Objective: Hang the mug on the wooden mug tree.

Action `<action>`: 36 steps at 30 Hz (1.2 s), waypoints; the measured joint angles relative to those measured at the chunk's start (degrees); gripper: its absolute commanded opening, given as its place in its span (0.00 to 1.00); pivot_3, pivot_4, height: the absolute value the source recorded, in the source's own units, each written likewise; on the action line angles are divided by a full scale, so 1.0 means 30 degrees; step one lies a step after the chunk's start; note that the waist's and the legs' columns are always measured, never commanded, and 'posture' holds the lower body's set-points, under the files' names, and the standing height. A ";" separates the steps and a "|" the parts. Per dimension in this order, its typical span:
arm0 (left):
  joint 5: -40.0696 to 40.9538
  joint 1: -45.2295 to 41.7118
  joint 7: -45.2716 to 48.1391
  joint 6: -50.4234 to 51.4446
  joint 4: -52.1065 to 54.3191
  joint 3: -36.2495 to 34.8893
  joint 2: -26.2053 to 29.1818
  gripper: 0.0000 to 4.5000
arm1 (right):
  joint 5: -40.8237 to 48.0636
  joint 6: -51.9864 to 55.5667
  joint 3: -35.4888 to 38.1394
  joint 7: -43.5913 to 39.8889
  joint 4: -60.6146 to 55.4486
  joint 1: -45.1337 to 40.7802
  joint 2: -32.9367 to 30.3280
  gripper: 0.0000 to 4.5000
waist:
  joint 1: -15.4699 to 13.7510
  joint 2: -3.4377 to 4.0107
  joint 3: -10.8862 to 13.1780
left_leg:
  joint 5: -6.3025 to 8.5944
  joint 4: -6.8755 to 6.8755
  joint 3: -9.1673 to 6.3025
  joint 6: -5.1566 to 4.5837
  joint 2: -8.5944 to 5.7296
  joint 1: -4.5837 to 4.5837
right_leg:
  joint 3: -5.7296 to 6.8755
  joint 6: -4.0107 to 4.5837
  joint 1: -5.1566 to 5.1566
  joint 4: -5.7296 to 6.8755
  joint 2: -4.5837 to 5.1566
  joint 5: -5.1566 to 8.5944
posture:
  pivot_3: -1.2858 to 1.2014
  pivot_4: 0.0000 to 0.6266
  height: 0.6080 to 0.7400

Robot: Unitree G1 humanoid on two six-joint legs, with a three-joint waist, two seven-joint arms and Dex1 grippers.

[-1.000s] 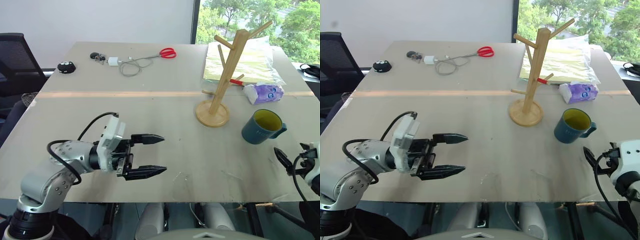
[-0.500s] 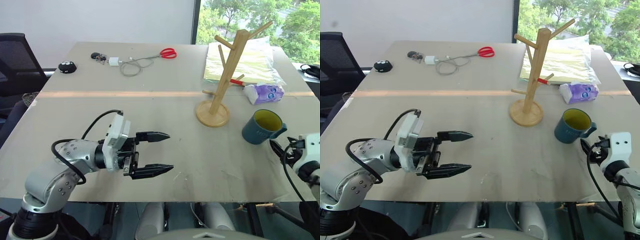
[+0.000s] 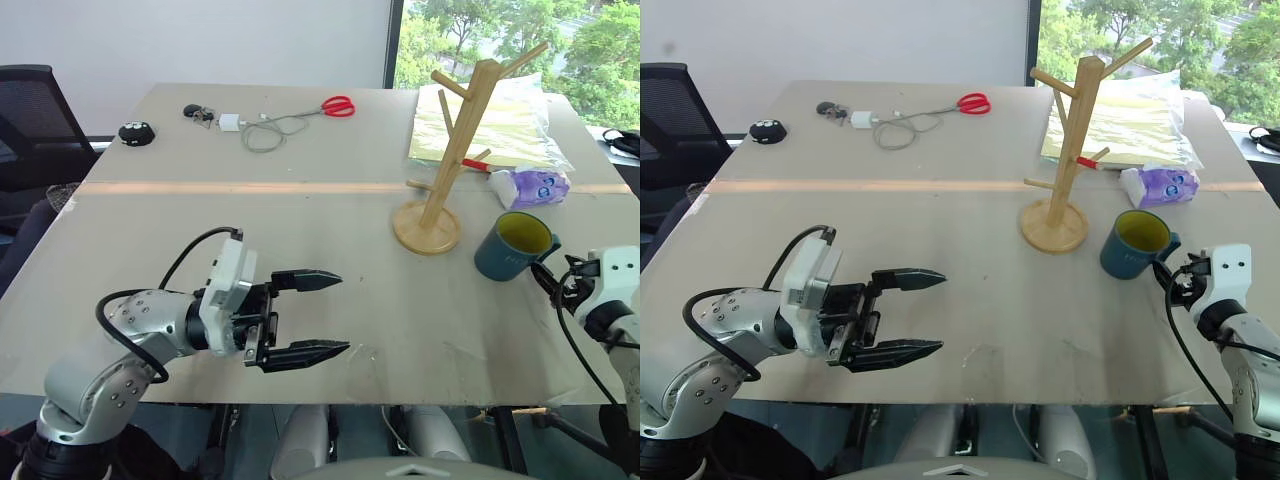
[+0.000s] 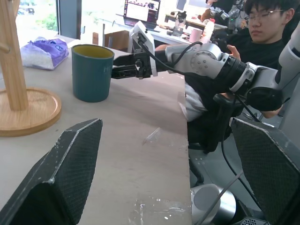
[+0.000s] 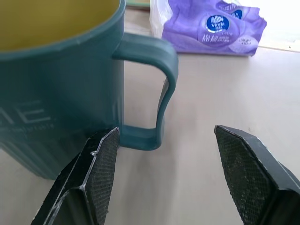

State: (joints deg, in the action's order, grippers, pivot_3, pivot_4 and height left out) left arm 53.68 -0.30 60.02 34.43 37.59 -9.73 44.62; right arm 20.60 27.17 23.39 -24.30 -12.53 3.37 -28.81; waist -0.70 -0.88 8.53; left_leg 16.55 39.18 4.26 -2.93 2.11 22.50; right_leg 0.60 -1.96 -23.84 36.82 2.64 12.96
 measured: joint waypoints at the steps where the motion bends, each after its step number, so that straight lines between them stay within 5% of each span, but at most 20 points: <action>1: 0.0012 0.0058 -0.0016 -0.0008 0.0006 -0.0102 0.0007 1.00 | 0.0101 0.0133 0.0002 -0.0007 -0.0013 0.0000 0.0000 0.73 | 0.0004 0.0001 0.0000 | 0.0000 -0.0001 0.0000 0.0000 0.0000 0.0000 | 0.0000 0.0000 0.0000 0.0000 -0.0001 0.0000 | 0.52 0.24 1.00; 17: 0.0071 0.0738 -0.0140 -0.0266 0.0152 -0.0458 0.0080 1.00 | 0.0760 0.0409 -0.0110 -0.0309 0.0838 -0.1610 -0.0239 0.73 | 0.0018 0.0003 0.0002 | 0.0000 -0.0001 0.0005 -0.0001 0.0000 -0.0003 | -0.0004 0.0001 0.0000 0.0000 -0.0003 0.0000 | 0.52 0.24 1.00; 20: -0.0078 0.0985 -0.0067 -0.0484 0.0149 -0.0537 0.0121 1.00 | 0.0616 0.0278 -0.0255 -0.0328 0.1222 -0.1774 -0.0237 0.44 | -0.0006 0.0005 0.0003 | 0.0000 0.0000 0.0003 0.0000 0.0000 0.0001 | -0.0002 0.0002 -0.0001 -0.0001 -0.0003 0.0000 | 0.52 0.24 1.00; 33: -0.0590 0.2137 0.0485 -0.1460 0.0047 -0.1149 0.0312 1.00 | 0.0028 -0.0798 -0.1360 -0.0452 0.2951 -0.3091 0.0008 0.44 | 0.0034 0.0009 0.0006 | 0.0000 -0.0001 0.0008 -0.0001 0.0001 -0.0002 | -0.0004 0.0002 -0.0001 -0.0001 -0.0002 0.0000 | 0.52 0.24 1.00; 36: -0.0588 0.2422 0.0371 -0.1537 0.0071 -0.1326 0.0319 1.00 | -0.0114 -0.1070 -0.1669 -0.0514 0.3609 -0.3467 0.0122 0.25 | 0.0031 0.0010 0.0007 | 0.0000 -0.0001 0.0005 -0.0001 0.0002 -0.0002 | -0.0004 0.0002 -0.0001 -0.0001 -0.0002 0.0000 | 0.52 0.24 1.00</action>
State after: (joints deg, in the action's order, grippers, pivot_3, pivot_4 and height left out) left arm 51.92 6.96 61.13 29.81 37.80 -13.71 45.58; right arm 20.25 23.96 18.39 -25.84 -1.70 -7.03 -28.44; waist -0.60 -0.85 8.55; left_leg 16.55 39.18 4.27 -2.93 2.11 22.49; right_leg 0.59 -1.96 -23.84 36.82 2.64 12.96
